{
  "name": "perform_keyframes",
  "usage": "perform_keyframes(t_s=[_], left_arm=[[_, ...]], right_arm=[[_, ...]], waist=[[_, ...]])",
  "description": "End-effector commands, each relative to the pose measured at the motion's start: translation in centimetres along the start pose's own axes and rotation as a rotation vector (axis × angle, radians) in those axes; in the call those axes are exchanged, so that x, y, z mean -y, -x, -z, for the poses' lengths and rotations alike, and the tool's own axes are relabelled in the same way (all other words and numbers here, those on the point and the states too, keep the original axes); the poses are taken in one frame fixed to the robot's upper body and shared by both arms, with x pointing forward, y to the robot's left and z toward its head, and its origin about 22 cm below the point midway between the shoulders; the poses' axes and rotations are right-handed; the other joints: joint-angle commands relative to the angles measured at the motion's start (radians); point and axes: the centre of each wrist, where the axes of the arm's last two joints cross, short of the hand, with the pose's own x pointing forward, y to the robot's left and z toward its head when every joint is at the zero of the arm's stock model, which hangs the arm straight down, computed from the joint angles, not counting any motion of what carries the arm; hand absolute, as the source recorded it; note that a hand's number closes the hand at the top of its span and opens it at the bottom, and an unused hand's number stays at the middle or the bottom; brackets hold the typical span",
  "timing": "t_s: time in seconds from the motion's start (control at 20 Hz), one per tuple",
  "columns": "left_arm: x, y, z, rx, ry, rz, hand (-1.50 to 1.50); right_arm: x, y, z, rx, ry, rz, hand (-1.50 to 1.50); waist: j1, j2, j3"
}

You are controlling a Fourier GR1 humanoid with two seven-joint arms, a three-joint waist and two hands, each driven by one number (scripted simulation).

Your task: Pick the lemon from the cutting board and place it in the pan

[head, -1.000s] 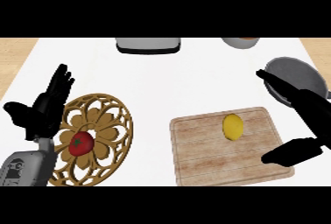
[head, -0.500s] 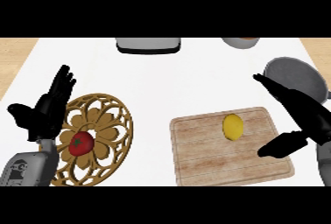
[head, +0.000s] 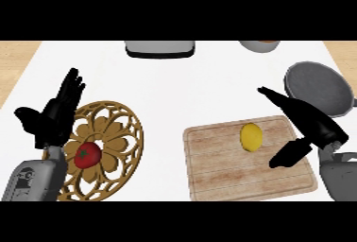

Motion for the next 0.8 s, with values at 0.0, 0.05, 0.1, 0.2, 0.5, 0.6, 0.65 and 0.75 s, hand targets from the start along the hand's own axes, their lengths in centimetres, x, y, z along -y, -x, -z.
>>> perform_keyframes(t_s=[0.0,0.05,0.1,0.2,0.5,0.6,0.65,0.75], left_arm=[[-0.7,-1.2,-0.6,0.009,-0.014,0.009,0.0],[-0.9,1.0,-0.3,0.009,-0.009,0.001,0.0],[1.0,-0.4,1.3,0.002,-0.007,0.015,0.0],[0.5,-0.7,-0.6,0.008,-0.018,0.004,0.0],[-0.7,-0.1,-0.9,0.0,-0.016,0.008,0.0],[-0.6,-0.7,-0.5,-0.008,-0.01,-0.011,0.0],[1.9,-0.5,0.8,0.003,0.014,0.011,0.0],[-0.7,-1.0,-0.5,0.005,0.005,0.003,0.0]], right_arm=[[-2.2,0.1,-0.2,0.009,-0.014,-0.016,-1.5],[-2.7,-0.8,0.9,-0.003,-0.021,-0.031,-1.5],[-4.0,-1.1,-0.1,-0.002,-0.025,-0.037,-1.5],[0.5,-1.6,0.5,-0.025,-0.027,-0.048,-1.5],[-4.2,-1.0,2.3,-0.135,-0.084,-0.205,-1.5],[-2.0,0.2,3.2,-0.129,-0.097,-0.202,-1.5],[-3.4,-1.3,2.8,-0.148,-0.111,-0.222,-1.5],[-2.5,-1.6,2.6,-0.169,-0.106,-0.221,-1.5]], waist=[[-0.001,-0.001,0.0],[-0.001,0.0,0.0],[-0.006,0.0,0.0],[0.0,-0.001,0.0],[0.001,0.0,0.0],[0.002,0.0,0.0],[-0.003,0.0,0.0],[0.0,-0.001,0.0]])
